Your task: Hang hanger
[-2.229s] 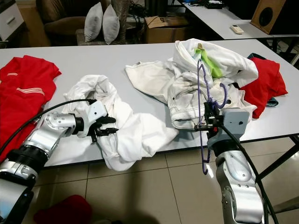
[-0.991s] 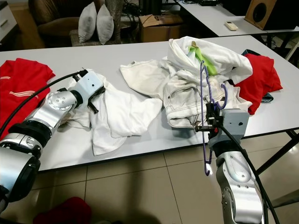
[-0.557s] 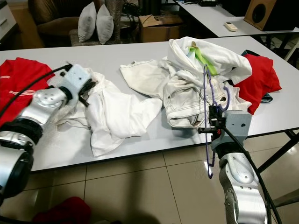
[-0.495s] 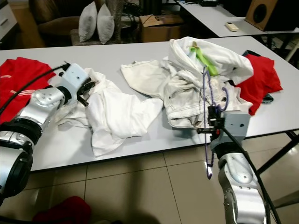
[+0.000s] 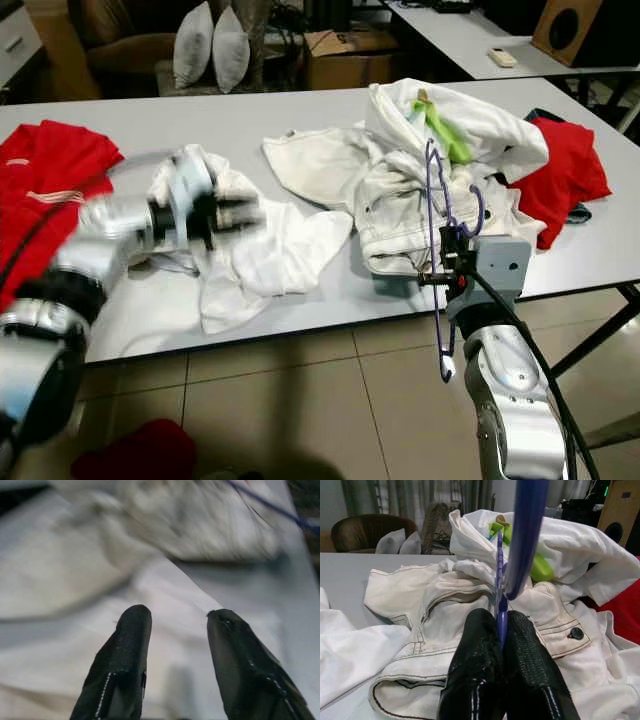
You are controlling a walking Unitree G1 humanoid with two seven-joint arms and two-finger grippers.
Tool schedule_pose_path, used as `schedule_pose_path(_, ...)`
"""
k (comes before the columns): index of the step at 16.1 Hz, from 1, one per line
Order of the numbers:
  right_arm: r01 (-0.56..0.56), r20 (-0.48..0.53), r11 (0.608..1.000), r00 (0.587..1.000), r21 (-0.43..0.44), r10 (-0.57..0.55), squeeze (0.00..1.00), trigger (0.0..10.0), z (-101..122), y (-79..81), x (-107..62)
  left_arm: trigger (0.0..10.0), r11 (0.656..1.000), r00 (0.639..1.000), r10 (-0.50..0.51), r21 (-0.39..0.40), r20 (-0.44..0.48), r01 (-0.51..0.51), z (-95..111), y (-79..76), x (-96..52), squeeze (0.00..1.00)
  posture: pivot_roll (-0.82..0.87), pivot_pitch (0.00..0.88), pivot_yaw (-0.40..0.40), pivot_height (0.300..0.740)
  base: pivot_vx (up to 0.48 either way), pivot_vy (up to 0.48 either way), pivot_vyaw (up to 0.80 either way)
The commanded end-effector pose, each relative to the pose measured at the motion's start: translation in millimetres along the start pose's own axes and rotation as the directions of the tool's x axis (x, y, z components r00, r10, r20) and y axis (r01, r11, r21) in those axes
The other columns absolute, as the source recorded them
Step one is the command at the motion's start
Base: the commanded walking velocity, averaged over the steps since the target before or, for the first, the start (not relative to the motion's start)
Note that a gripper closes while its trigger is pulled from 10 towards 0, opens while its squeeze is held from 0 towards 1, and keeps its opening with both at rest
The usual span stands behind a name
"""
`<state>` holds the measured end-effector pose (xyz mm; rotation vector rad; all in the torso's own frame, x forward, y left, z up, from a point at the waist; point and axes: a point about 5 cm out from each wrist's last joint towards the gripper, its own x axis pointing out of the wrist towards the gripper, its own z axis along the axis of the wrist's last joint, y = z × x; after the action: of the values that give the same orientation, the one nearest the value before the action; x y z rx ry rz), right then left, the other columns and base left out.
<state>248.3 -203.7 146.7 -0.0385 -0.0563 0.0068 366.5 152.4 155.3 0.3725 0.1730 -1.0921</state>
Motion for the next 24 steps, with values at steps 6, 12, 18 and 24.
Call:
schedule_pose_path(6, -0.021, 0.001, 1.0, 1.0, 0.017, 0.021, 0.0, 10.0, 0.3, 6.7, 1.5, 10.0, 0.993, 0.968, -0.045, 0.099, -0.247, 0.071, -43.3, -32.6, 16.2, 0.0, -0.24, 0.0, 0.032, 0.74, 0.0, 0.0, 0.0)
schedule_pose_path(12, 0.007, -0.078, 0.999, 0.997, -0.034, -0.01, 0.0, 10.0, -12.3, 7.8, -2.1, 0.0, 0.998, 0.985, 0.028, 0.066, -0.171, -0.017, -50.7, -38.6, 12.7, 0.0, -0.24, 0.0, -0.008, 0.74, 0.0, 0.0, 0.0)
schedule_pose_path(18, 0.046, -0.078, 0.996, 0.996, -0.082, -0.052, 0.0, 10.0, -9.8, -4.6, 7.2, 0.0, 0.998, 0.992, 0.068, 0.025, -0.103, -0.065, -50.4, -40.2, 8.3, 0.0, -0.23, 0.0, -0.033, 0.74, 0.0, 0.0, 0.0)
schedule_pose_path(24, 0.114, -0.054, 0.991, 0.992, -0.074, -0.118, 0.0, 10.0, -7.5, -13.5, 9.0, 0.0, 0.983, 0.924, -0.118, -0.086, 0.364, 0.159, 56.4, -7.4, -16.9, 0.0, -0.24, 0.0, -0.008, 0.74, 0.0, 0.0, 0.0)
